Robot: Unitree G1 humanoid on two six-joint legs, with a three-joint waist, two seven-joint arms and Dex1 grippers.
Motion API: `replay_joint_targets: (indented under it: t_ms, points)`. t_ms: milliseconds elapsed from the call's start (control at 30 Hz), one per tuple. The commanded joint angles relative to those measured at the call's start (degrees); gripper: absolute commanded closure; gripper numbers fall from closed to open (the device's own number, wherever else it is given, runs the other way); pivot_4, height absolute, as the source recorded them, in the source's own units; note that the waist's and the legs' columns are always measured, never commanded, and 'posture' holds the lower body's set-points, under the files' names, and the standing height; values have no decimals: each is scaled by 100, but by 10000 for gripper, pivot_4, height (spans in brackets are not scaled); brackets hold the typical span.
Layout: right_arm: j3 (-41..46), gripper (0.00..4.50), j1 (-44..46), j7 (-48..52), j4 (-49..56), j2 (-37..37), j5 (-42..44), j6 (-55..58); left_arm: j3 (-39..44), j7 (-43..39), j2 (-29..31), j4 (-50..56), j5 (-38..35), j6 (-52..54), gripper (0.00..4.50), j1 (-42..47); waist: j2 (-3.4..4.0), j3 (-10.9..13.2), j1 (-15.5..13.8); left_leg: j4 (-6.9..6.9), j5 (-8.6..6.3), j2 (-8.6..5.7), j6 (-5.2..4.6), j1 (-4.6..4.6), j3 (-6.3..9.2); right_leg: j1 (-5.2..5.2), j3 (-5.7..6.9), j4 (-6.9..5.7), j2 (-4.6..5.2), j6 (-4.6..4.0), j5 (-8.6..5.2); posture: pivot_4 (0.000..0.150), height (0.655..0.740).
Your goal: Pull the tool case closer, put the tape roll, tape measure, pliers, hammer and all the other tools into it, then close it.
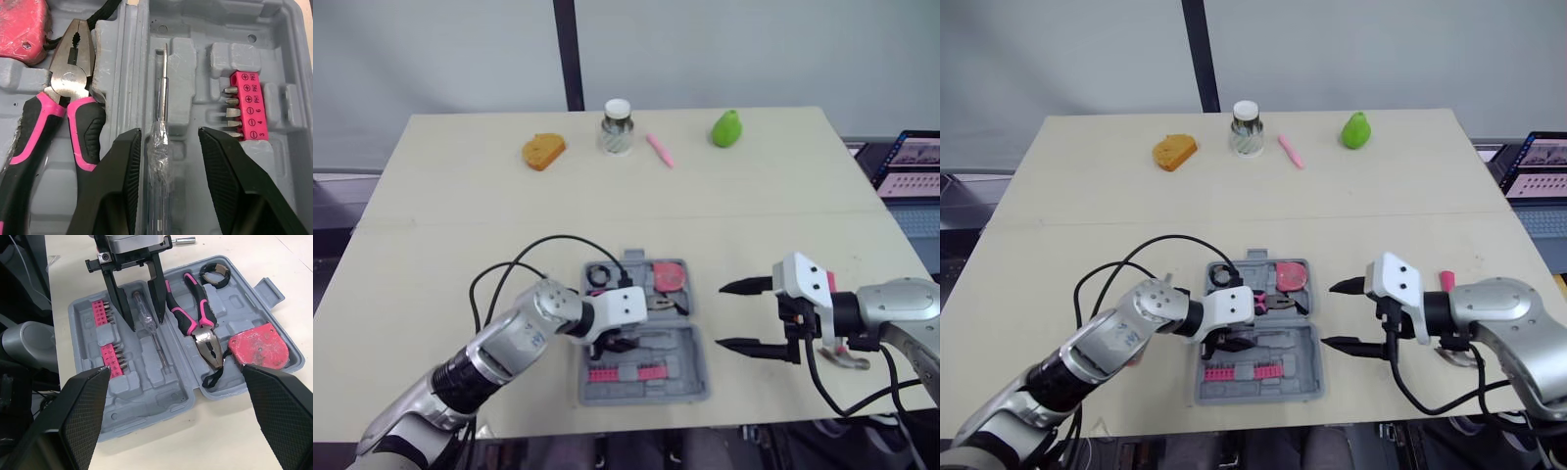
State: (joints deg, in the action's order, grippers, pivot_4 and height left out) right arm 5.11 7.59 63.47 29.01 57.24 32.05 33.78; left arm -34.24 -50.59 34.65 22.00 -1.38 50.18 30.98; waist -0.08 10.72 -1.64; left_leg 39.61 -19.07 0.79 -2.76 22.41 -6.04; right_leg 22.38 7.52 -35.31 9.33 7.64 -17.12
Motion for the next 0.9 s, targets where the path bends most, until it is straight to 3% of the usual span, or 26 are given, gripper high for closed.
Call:
replay_joint_targets:
  t_ms: [33, 367, 467, 533, 900]
  points:
    - [180, 0, 24, -17, 138, 0, 92, -58, 269, -90, 33, 313, -148, -42, 25392, 112, 0, 0, 0, 0, 0, 0, 0, 0, 0, 0, 0, 0, 0, 0, 0, 1500, 7400]
    - [265, 0, 222, -10, -71, -112, 355, 18, 2492, -347, -323, -46, -1669, -1504, 25392, -867, 1, 0, 17, 2, 0, 2, 0, 0, 5, 0, 3, -4, 1, 0, 0, 1500, 7400]
    - [187, 0, 319, 22, -219, -131, 308, -29, 2561, -487, -361, -188, -1784, -1873, 33558, -1147, 0, 0, -1, 9, 0, 0, 0, 1, 8, -3, 4, -7, 2, 0, 0, 1500, 7400]
    - [112, 0, 410, 54, -307, -134, 245, -76, 2528, -538, -426, -333, -1815, -2126, 43284, -1324, 0, -1, -3, 11, -1, -1, -1, 0, 9, -5, 4, -6, 3, 0, 0, 1500, 7400]
    - [64, 0, 529, 95, -246, -101, 254, -33, 1902, -562, -544, -1244, -1162, -3214, 44325, -1542, 0, -1, 7, 10, -2, -2, -2, 1, 8, -2, 5, -8, 4, 0, 0, 1500, 7400]
